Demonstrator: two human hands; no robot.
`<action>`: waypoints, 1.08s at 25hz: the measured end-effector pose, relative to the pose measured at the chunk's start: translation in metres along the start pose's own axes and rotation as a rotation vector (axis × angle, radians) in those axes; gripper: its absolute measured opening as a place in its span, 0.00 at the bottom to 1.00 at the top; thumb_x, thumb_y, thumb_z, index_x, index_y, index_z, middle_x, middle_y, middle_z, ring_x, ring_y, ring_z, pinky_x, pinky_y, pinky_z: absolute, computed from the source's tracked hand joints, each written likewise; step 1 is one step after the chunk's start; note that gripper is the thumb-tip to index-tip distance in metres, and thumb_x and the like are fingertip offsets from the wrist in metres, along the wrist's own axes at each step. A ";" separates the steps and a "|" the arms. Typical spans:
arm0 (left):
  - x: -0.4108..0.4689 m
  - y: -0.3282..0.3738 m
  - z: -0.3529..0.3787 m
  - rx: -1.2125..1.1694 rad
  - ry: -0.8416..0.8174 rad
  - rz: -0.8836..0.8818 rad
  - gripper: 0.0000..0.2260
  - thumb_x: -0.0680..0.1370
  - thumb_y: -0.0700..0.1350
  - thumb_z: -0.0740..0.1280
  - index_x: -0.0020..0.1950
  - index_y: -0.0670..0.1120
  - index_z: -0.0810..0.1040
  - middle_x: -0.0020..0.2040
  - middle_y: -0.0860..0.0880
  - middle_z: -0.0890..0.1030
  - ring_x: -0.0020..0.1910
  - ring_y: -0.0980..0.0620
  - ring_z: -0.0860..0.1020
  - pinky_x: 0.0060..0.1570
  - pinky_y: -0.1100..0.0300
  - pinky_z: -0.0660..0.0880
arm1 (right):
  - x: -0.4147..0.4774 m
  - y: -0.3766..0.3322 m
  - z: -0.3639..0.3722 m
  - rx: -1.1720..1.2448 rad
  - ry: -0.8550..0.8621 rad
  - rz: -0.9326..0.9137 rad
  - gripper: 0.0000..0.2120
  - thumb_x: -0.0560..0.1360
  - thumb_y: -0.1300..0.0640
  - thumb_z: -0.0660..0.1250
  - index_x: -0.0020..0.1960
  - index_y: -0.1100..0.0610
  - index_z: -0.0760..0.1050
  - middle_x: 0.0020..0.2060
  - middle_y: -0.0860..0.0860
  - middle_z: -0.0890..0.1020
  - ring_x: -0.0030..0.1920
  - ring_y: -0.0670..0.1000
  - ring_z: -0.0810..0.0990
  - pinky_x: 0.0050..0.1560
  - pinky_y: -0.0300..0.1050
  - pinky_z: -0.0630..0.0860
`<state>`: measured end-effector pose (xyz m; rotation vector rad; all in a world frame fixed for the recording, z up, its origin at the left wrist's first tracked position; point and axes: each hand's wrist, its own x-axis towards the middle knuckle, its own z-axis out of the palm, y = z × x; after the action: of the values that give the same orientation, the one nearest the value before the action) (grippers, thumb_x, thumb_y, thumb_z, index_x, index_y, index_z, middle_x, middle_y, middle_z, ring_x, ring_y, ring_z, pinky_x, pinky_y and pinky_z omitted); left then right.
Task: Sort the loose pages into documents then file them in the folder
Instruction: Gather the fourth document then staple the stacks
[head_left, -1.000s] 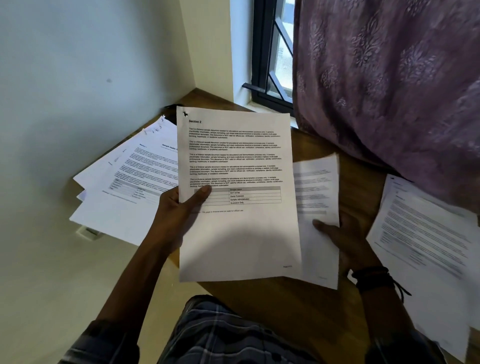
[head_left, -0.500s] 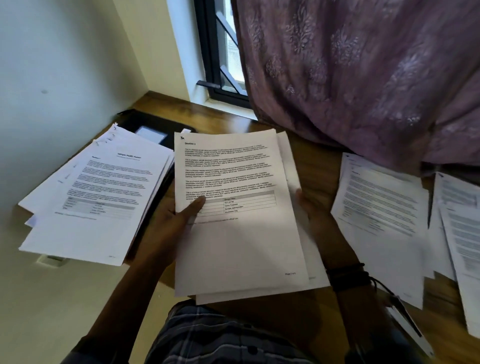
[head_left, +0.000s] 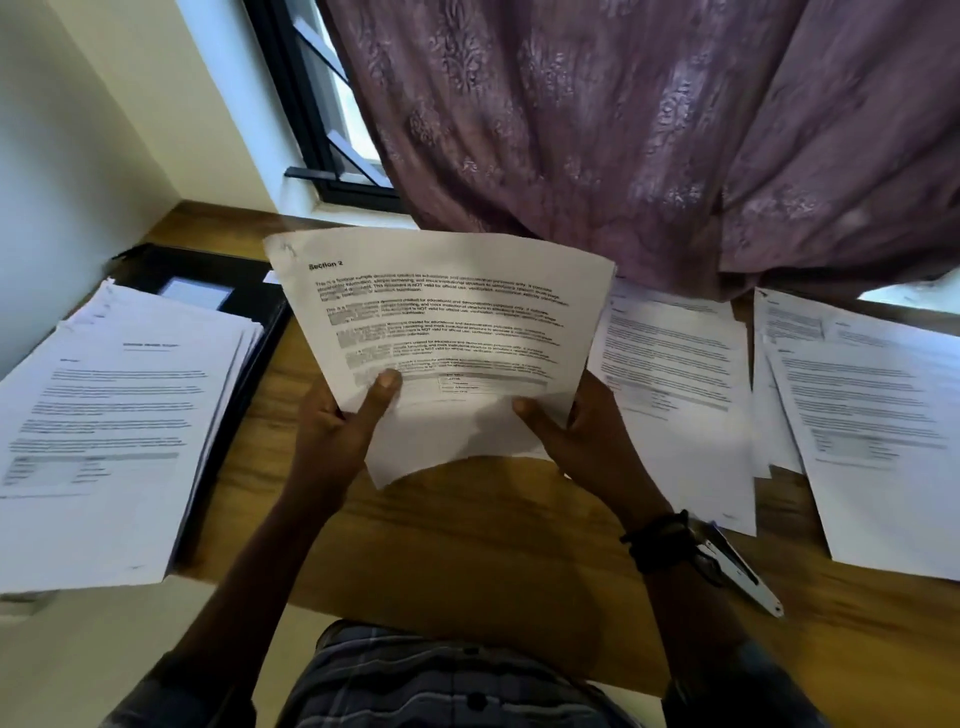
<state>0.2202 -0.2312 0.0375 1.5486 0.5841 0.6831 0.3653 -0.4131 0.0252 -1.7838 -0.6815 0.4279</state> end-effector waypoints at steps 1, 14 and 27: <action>0.001 -0.002 0.002 -0.025 -0.021 -0.024 0.13 0.79 0.39 0.66 0.60 0.54 0.77 0.54 0.63 0.83 0.54 0.60 0.81 0.45 0.66 0.79 | -0.002 0.003 0.000 -0.011 0.006 0.008 0.21 0.76 0.57 0.70 0.66 0.50 0.69 0.55 0.37 0.77 0.53 0.31 0.76 0.54 0.33 0.78; 0.003 -0.004 -0.009 0.075 -0.006 -0.071 0.10 0.78 0.42 0.68 0.52 0.59 0.79 0.48 0.67 0.83 0.52 0.62 0.81 0.43 0.67 0.79 | -0.021 0.105 -0.054 -0.842 0.106 0.403 0.34 0.76 0.35 0.57 0.76 0.50 0.60 0.77 0.55 0.57 0.77 0.60 0.54 0.74 0.67 0.53; -0.003 0.000 -0.025 0.014 0.097 -0.107 0.10 0.78 0.40 0.68 0.57 0.53 0.79 0.46 0.67 0.83 0.48 0.66 0.82 0.42 0.72 0.76 | -0.010 0.067 -0.020 -0.684 0.176 0.260 0.37 0.71 0.45 0.73 0.73 0.60 0.63 0.67 0.59 0.67 0.67 0.60 0.66 0.63 0.55 0.69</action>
<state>0.2001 -0.2155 0.0382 1.4915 0.7403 0.6765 0.3851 -0.4477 -0.0324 -2.5404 -0.4996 0.2103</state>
